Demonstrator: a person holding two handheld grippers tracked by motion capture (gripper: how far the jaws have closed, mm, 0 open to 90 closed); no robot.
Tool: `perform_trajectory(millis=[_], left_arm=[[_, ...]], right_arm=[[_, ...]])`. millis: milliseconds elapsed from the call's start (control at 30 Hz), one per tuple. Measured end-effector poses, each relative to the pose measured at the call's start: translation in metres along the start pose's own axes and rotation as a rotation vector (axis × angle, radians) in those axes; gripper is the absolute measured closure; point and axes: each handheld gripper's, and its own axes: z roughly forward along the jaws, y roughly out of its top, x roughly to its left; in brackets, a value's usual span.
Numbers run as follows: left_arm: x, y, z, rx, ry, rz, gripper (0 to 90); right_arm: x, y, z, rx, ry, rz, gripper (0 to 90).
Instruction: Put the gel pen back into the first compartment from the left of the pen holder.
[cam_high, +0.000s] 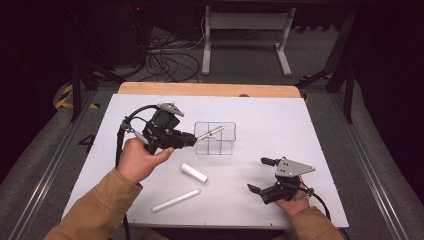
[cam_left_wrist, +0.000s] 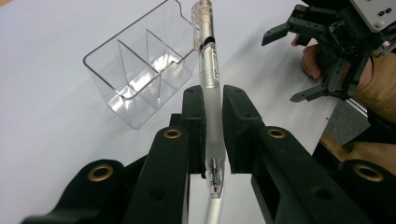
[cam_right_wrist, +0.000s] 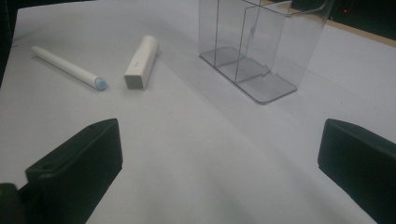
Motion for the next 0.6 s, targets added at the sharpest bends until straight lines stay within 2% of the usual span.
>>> perform_trajectory(millis=[333,600], left_arm=[[0.017,0.0,-0.005,0.01,0.028,-0.031,79.9],[0.023,0.0,-0.006,0.024,0.05,-0.047,79.9]], right_arm=[[0.0,0.0,0.0,0.001,0.001,0.001,0.2],[0.0,0.0,0.0,0.0,0.002,0.001,0.2]])
